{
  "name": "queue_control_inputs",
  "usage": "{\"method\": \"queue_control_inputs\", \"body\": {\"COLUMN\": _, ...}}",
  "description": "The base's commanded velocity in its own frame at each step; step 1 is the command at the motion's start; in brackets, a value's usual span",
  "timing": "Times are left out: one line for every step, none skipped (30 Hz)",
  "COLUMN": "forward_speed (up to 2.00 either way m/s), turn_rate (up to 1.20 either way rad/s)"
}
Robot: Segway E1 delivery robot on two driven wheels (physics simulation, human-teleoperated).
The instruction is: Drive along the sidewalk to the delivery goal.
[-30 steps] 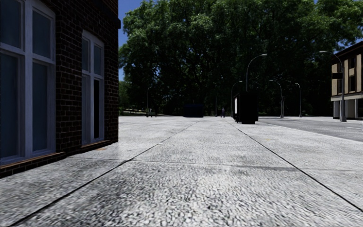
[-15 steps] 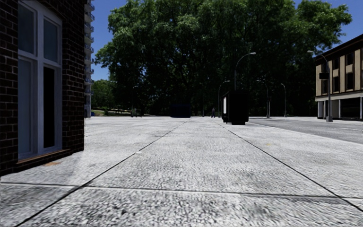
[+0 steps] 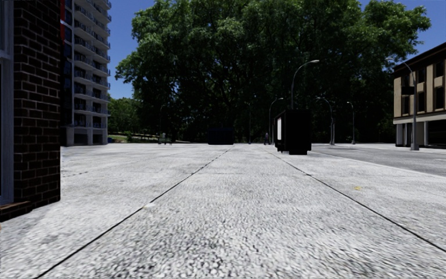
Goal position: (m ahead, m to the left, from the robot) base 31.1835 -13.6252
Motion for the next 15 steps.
{"method": "queue_control_inputs", "body": {"forward_speed": 2.00, "turn_rate": 0.00}}
{"method": "queue_control_inputs", "body": {"forward_speed": 2.00, "turn_rate": 0.00}}
{"method": "queue_control_inputs", "body": {"forward_speed": 2.00, "turn_rate": 0.00}}
{"method": "queue_control_inputs", "body": {"forward_speed": 2.00, "turn_rate": 0.00}}
{"method": "queue_control_inputs", "body": {"forward_speed": 2.00, "turn_rate": 0.00}}
{"method": "queue_control_inputs", "body": {"forward_speed": 2.00, "turn_rate": 0.00}}
{"method": "queue_control_inputs", "body": {"forward_speed": 2.00, "turn_rate": 0.00}}
{"method": "queue_control_inputs", "body": {"forward_speed": 2.00, "turn_rate": 0.00}}
{"method": "queue_control_inputs", "body": {"forward_speed": 2.00, "turn_rate": 0.00}}
{"method": "queue_control_inputs", "body": {"forward_speed": 2.00, "turn_rate": 0.00}}
{"method": "queue_control_inputs", "body": {"forward_speed": 2.00, "turn_rate": 0.00}}
{"method": "queue_control_inputs", "body": {"forward_speed": 2.00, "turn_rate": 0.00}}
{"method": "queue_control_inputs", "body": {"forward_speed": 2.00, "turn_rate": 0.00}}
{"method": "queue_control_inputs", "body": {"forward_speed": 2.00, "turn_rate": 0.00}}
{"method": "queue_control_inputs", "body": {"forward_speed": 2.00, "turn_rate": 0.00}}
